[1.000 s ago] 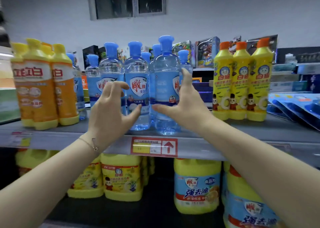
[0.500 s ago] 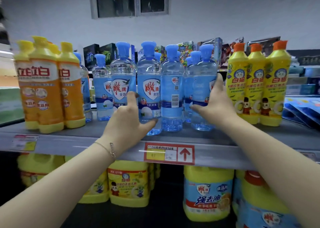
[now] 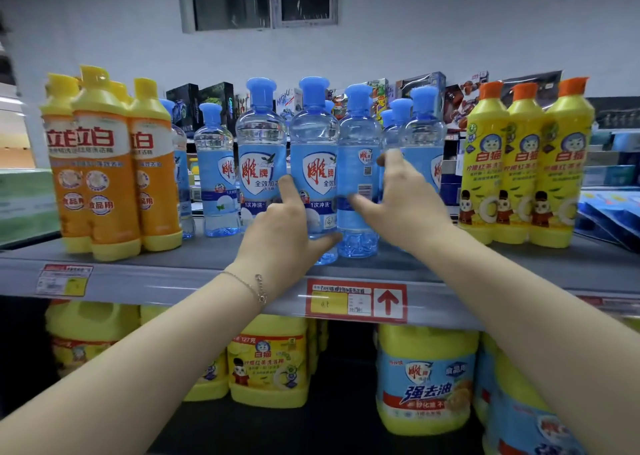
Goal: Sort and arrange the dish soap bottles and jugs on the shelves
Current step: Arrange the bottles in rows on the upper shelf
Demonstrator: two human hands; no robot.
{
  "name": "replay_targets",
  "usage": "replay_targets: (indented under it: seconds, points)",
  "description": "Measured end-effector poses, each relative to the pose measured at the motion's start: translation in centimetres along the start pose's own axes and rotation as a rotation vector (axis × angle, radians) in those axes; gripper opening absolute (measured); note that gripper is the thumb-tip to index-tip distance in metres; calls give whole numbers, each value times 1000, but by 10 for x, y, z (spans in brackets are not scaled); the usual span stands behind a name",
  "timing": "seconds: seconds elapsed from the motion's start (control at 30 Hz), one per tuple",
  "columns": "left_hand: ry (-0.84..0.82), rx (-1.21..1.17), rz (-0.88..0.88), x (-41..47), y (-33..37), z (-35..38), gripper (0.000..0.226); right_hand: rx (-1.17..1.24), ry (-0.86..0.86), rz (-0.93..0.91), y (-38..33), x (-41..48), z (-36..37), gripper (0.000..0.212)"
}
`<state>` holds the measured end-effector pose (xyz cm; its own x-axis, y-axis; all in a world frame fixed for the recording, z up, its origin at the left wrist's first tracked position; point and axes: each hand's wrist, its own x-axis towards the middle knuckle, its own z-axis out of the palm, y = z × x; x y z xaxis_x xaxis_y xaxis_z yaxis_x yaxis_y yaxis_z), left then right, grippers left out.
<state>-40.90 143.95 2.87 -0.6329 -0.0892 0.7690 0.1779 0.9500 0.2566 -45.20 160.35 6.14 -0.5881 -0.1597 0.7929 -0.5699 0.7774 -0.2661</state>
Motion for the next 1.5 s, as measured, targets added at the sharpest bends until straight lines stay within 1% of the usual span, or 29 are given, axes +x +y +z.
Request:
replay_targets:
  seconds: [0.03, 0.1, 0.2, 0.27, 0.33, 0.37, 0.4, 0.5, 0.57, 0.63, 0.73, 0.77, 0.8, 0.83, 0.87, 0.9, 0.93, 0.97, 1.0, 1.1, 1.13, 1.17, 1.27, 1.33, 1.37, 1.43, 1.47, 1.5]
  points:
    - [-1, 4, -5, 0, 1, 0, 99, 19, -69, 75, -2, 4, 4, 57]
    - [-8, 1, -6, 0, 1, 0, 99, 120, -124, 156, -3, 8, 11, 57]
    - [-15, 2, 7, 0, -1, 0, 98, 253, -158, 185, 3, 10, 15, 49]
    - [-20, 22, 9, 0, -2, 1, 101, 291, -222, 187, 8, 12, 10, 40]
    - [-18, 56, 11, 0, -2, 3, 103, 295, -282, 221, 14, 13, 5, 36]
    - [-16, 72, 10, 0, -2, 3, 103, 282, -284, 229, 15, 13, 3, 39]
    - [-13, 84, 10, 0, -2, 4, 103, 251, -250, 218, 13, 12, 3, 43]
    - [-14, 87, 8, 0, -2, 5, 103, 61, -99, 147, 1, 8, 7, 68]
    - [-19, 85, 9, 0, -3, 5, 103, -9, -79, 134, -4, 7, 10, 77]
    - [-21, 95, 11, -1, -3, 5, 104, 24, -112, 138, -2, 8, 11, 72]
    - [-17, 112, 14, -2, -3, 5, 104, 175, -170, 193, 9, 9, 9, 57]
    - [-20, 112, 15, -2, -3, 5, 104, 213, -172, 218, 10, 7, 8, 58]
    - [-24, 105, 16, -2, -2, 6, 103, 211, -164, 232, 9, 6, 8, 65]
    - [-27, 94, 15, -2, -3, 6, 103, 150, -139, 235, 7, 4, 10, 76]
    - [-29, 83, 13, -2, -2, 6, 102, 37, -106, 227, 4, 3, 14, 85]
    - [-27, 77, 12, -3, -3, 5, 102, -83, -76, 213, 1, 3, 18, 89]
    - [-24, 76, 13, -3, -3, 5, 102, -161, -51, 202, -2, 3, 21, 87]
    - [-21, 75, 13, -3, -3, 5, 102, -182, -42, 197, -4, 4, 23, 82]
    - [-22, 73, 11, -3, -3, 5, 102, -149, -59, 199, -4, 5, 22, 76]
    - [-32, 76, 6, -3, -3, 5, 104, 131, -195, 276, 3, 10, 14, 62]
    - [-36, 78, 6, -2, -3, 5, 104, 197, -230, 316, 5, 10, 10, 62]
    - [-39, 76, 6, -2, -3, 5, 104, 198, -248, 336, 4, 10, 8, 65]
    - [-56, 47, -1, -1, -1, 5, 102, -34, -205, 300, -2, 8, 9, 82]
    - [-76, 28, -9, -1, 1, 4, 101, -99, -186, 285, -5, 10, 12, 83]
    - [-89, 26, -12, 0, 2, 3, 102, -70, -220, 300, -6, 11, 12, 78]
    - [-115, 47, -17, 0, 4, 2, 104, 10, -311, 339, -3, 14, 9, 61]
    - [-122, 65, -19, 1, 4, 3, 105, -2, -344, 341, -2, 14, 8, 53]
    - [-125, 81, -24, 2, 5, 3, 105, -55, -363, 332, -3, 13, 7, 51]
